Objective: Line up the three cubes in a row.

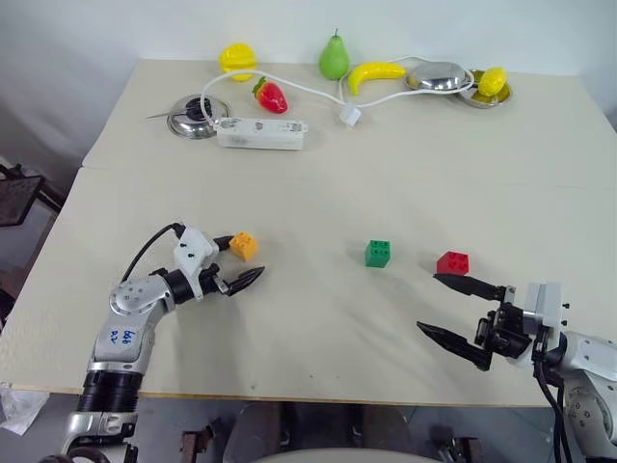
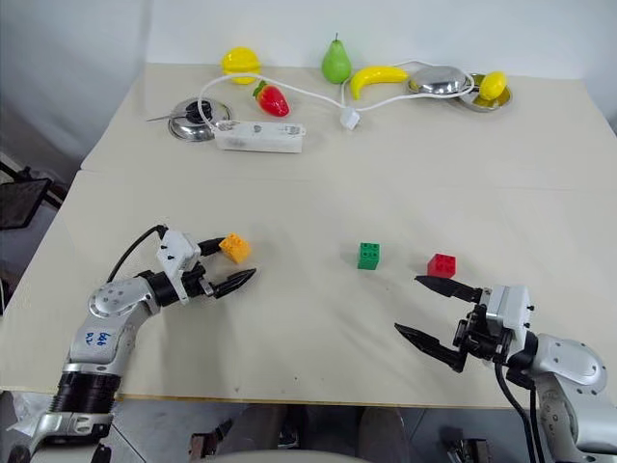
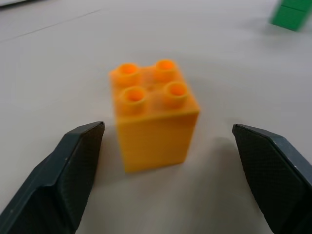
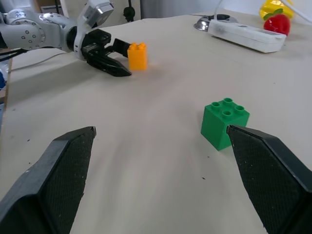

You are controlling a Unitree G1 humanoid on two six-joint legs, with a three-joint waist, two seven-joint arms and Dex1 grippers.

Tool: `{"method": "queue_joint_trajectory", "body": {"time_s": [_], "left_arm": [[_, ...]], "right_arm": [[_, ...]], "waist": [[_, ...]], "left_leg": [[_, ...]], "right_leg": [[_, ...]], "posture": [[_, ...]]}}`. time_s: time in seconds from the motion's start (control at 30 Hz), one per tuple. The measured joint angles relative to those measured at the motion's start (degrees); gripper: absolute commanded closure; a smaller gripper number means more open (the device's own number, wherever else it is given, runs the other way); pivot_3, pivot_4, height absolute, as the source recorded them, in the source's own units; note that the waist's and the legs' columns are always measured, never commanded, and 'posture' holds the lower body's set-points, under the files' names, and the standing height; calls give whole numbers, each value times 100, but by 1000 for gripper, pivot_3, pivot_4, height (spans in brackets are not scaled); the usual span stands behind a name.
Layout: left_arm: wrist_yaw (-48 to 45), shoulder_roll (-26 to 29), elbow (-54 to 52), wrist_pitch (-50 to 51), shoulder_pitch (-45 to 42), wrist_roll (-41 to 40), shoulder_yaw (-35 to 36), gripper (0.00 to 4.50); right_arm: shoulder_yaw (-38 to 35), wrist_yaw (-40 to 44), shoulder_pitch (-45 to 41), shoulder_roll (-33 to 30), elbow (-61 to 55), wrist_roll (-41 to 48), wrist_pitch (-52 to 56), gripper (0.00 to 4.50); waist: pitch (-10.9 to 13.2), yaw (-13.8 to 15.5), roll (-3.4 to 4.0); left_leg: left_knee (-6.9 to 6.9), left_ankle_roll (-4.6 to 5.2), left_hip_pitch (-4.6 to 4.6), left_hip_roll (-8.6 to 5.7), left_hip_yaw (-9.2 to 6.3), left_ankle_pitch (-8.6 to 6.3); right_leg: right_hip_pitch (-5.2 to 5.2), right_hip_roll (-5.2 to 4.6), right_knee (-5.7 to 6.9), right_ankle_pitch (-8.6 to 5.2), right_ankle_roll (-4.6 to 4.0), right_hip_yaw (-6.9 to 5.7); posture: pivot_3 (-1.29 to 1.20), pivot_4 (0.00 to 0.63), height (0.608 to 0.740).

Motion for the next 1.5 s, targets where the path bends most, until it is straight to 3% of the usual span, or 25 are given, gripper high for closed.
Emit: {"method": "queue_joint_trajectory", "body": {"time_s": [0.07,0.17,0.4,0.43,0.67,0.83,1.0,1.1,1.4,1.43,1.5], "left_arm": [[393,-180,-252,309,77,-1,72,29],[687,-327,-403,519,100,-5,96,631],[571,-310,-211,482,-82,-5,51,2878],[408,-211,-75,381,-170,-7,34,3009],[-2592,658,1429,-1222,-1811,-245,-389,3003],[-3918,-46,3471,-2243,-3391,136,-1198,3003],[-3930,-864,5618,-3191,-4393,916,-1706,3003],[-3599,-1053,6354,-3492,-4665,1215,-1710,3003],[-3431,-1230,6787,-3758,-4746,1342,-1509,3003],[-3439,-1231,6791,-3755,-4746,1348,-1485,2278],[-3460,-1215,6795,-3753,-4745,1385,-1476,1733]], "right_arm": [[0,1,-1,-1,0,19,29,0],[2,0,-3,0,0,19,40,0],[36,3,-27,0,-1,21,41,0],[29,3,-13,0,-7,27,40,0],[-599,37,577,-17,-273,348,35,0],[-1050,106,946,-55,-282,408,11,0],[-1437,16,1182,-46,-349,496,15,0],[-1528,-43,1430,30,-561,569,30,0],[-1553,-227,1700,146,-852,591,31,0],[-1554,-229,1713,147,-852,592,31,0],[-1553,-209,1740,147,-848,593,32,0]], "waist": [[0,2,0],[0,1,1],[-1,27,2],[-1,24,1],[-1,33,1],[1,24,-6],[9,-13,-19],[11,-22,-23],[12,6,-26],[12,4,-27],[12,2,-26]], "left_leg": [[0,0,0,-1,-1,0],[0,0,1,0,0,1],[1,1,0,-4,-2,2],[2,1,-1,-4,-1,3],[1,1,-8,-21,2,3],[1,6,-11,-39,8,6],[-7,7,-13,-32,14,6],[-9,7,-14,-28,14,6],[0,13,-16,-16,7,7],[0,14,-16,-16,7,7],[0,14,-16,-16,7,7]], "right_leg": [[1,-1,-1,0,0,1],[1,-1,1,0,0,0],[1,-2,1,0,0,-2],[1,-2,0,0,0,-3],[-2,-1,-4,0,0,-10],[2,5,-12,4,7,-11],[-6,10,-16,4,8,-11],[-10,10,-16,4,8,-11],[-8,-1,-12,7,12,-8],[-8,-1,-12,7,12,-8],[-8,-1,-12,7,12,-8]], "posture": [[0,150,740],[0,150,740],[0,150,740],[0,150,740],[0,150,740],[0,150,740],[0,150,740],[0,150,740],[0,150,740],[0,150,740],[0,150,740]]}}
